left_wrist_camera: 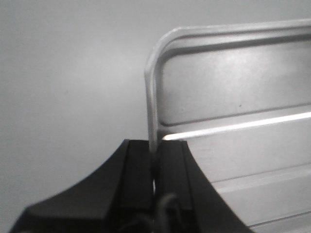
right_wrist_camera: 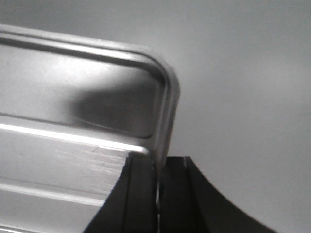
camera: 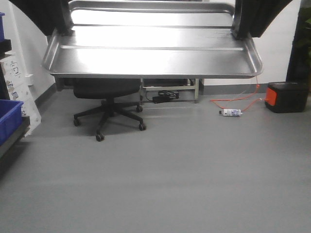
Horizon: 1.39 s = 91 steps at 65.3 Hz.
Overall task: Grab silver tray and place in blue box
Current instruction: 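Keep holding the tray while driving to the blue bin rack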
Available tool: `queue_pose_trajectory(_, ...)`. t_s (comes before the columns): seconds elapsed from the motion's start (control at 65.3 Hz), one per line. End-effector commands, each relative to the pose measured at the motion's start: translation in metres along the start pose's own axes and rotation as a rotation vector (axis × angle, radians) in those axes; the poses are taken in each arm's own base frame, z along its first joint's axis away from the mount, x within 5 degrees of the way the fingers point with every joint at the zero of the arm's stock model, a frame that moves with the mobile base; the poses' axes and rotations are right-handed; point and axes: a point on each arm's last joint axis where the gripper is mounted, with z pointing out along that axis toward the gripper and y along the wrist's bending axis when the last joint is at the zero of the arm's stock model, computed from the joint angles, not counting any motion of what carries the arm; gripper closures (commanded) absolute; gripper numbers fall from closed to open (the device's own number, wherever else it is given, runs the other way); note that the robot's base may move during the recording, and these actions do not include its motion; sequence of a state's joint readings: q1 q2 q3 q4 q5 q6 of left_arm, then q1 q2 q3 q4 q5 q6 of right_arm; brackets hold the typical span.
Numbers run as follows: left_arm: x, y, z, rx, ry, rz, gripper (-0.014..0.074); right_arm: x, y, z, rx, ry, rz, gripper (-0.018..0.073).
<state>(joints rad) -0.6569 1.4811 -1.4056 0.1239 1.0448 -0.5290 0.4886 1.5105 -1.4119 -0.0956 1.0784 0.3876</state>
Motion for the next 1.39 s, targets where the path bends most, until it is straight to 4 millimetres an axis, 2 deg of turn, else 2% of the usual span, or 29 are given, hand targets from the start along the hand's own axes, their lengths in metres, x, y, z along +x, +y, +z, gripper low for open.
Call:
queue_pose_trajectory(0.0, -0.0053, 0.0009, -0.0191, 0.015, -0.073, 0.030, 0.0701, -0.0075, -0.0047, -0.0235, 0.002, -0.115, -0.030, 0.0503)
queue_pose_trajectory(1.378, -0.0048, -0.0002, -0.0184, 0.026, -0.065, 0.022, 0.0701, -0.0075, -0.0047, -0.0235, 0.002, -0.115, -0.030, 0.0503)
